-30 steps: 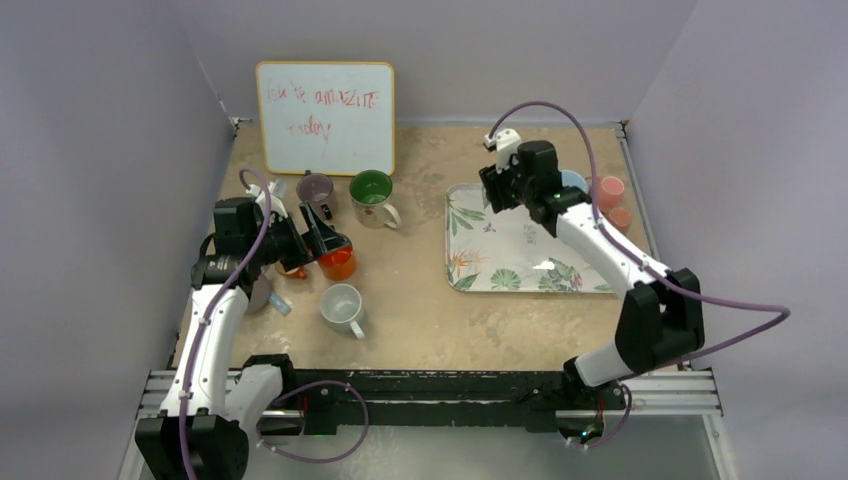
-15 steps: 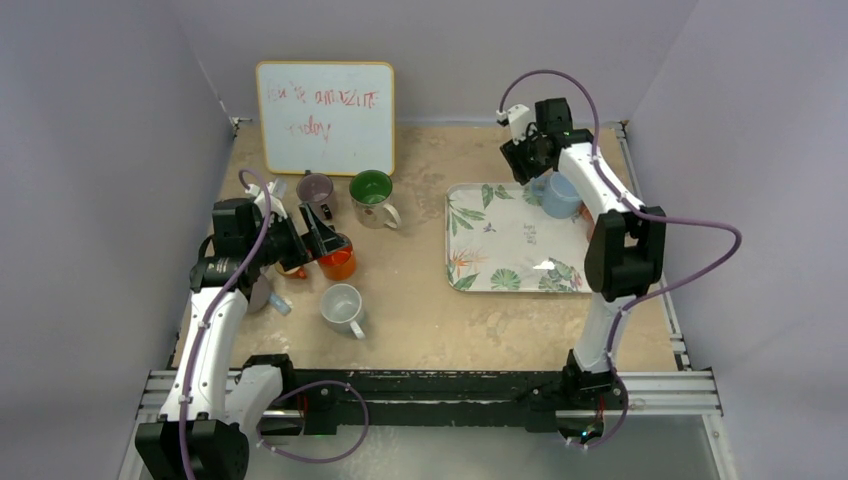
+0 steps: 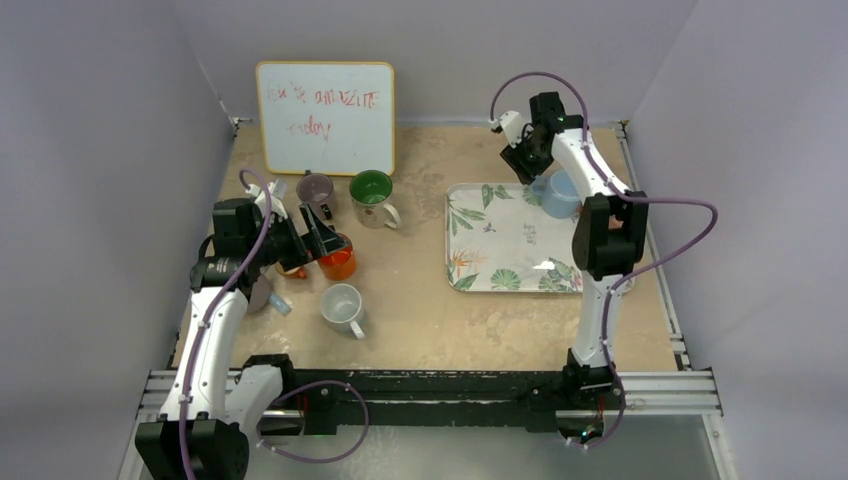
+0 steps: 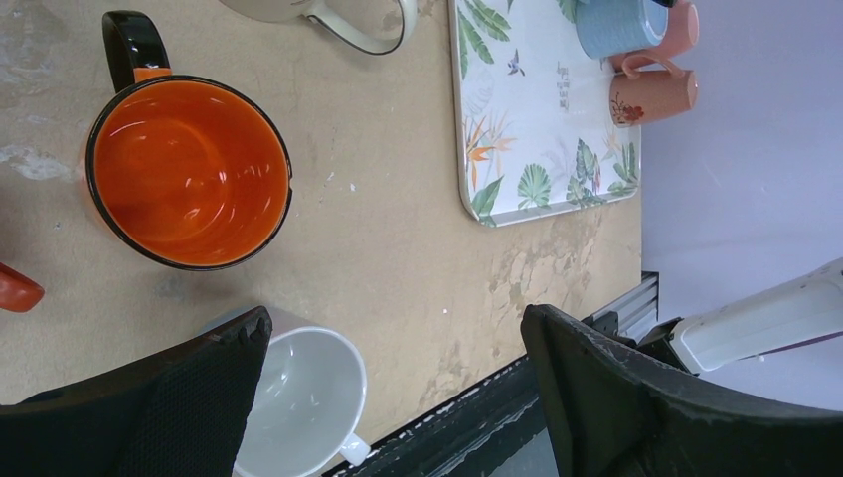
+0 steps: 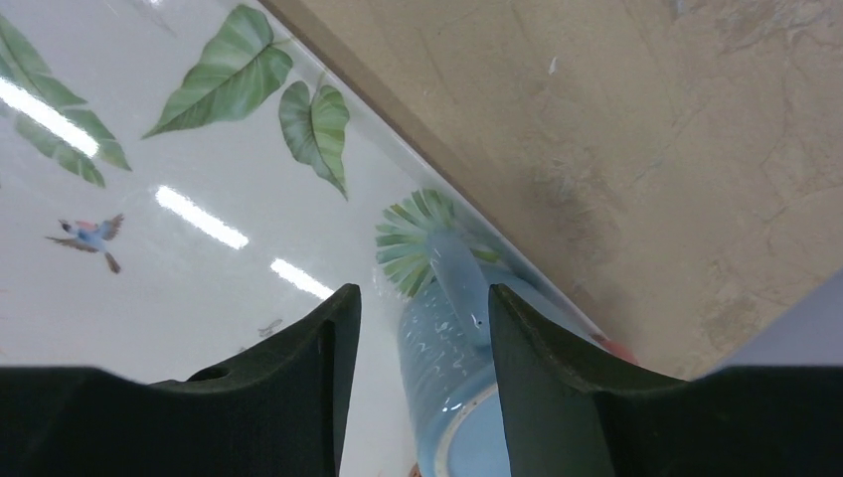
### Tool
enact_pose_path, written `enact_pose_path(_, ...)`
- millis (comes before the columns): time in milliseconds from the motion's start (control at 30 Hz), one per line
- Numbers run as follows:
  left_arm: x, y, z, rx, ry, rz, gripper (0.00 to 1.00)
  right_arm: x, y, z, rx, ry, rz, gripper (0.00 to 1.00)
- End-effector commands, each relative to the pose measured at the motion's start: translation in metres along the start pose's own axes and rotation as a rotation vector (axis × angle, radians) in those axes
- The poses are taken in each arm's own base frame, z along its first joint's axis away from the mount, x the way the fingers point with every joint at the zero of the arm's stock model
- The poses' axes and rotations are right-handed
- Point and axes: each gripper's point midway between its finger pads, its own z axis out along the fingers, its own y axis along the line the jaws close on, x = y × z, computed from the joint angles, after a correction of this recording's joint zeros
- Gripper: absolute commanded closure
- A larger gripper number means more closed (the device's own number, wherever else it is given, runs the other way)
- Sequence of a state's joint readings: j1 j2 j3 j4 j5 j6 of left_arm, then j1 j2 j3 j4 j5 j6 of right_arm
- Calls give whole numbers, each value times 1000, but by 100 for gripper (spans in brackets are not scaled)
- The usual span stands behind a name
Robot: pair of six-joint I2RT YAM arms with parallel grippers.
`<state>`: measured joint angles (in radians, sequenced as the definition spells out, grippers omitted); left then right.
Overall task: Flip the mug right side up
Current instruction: Turn over the cup on the tray.
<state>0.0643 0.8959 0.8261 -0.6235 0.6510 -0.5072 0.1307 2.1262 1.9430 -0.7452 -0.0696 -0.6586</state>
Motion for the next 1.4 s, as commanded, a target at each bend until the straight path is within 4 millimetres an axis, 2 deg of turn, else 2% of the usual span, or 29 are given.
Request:
enact_pose_path(0, -2, -3, -1, 13, -2, 37, 4, 24, 1, 0, -42, 111, -36, 47)
enact_pose_path(100, -2, -3, 0, 18, 3, 33, 4, 29, -8, 5, -25, 152, -30, 48)
enact_pose_path(400, -1, -3, 2, 26, 13, 26, 4, 45, -14, 18, -41, 228, -106, 50)
enact_pose_path(667, -2, -4, 0, 18, 1, 33, 4, 47, -25, 4, -7, 265, -164, 55)
enact_pose_path(833, -2, -4, -1, 19, -2, 35, 4, 60, -27, 8, -5, 316, -211, 55)
enact_pose_path(933, -2, -4, -1, 19, -1, 35, 4, 61, -26, 10, -12, 317, -213, 57)
enact_pose_path(1000, -2, -4, -1, 19, -1, 35, 4, 59, -26, 11, -12, 310, -213, 61)
enact_pose_path(1167, -2, -4, 0, 24, 3, 32, 4, 52, -29, 7, -4, 283, -238, 80)
enact_pose_path(1367, -2, -4, 1, 25, 4, 32, 4, 23, -10, -4, -49, 173, -204, 93)
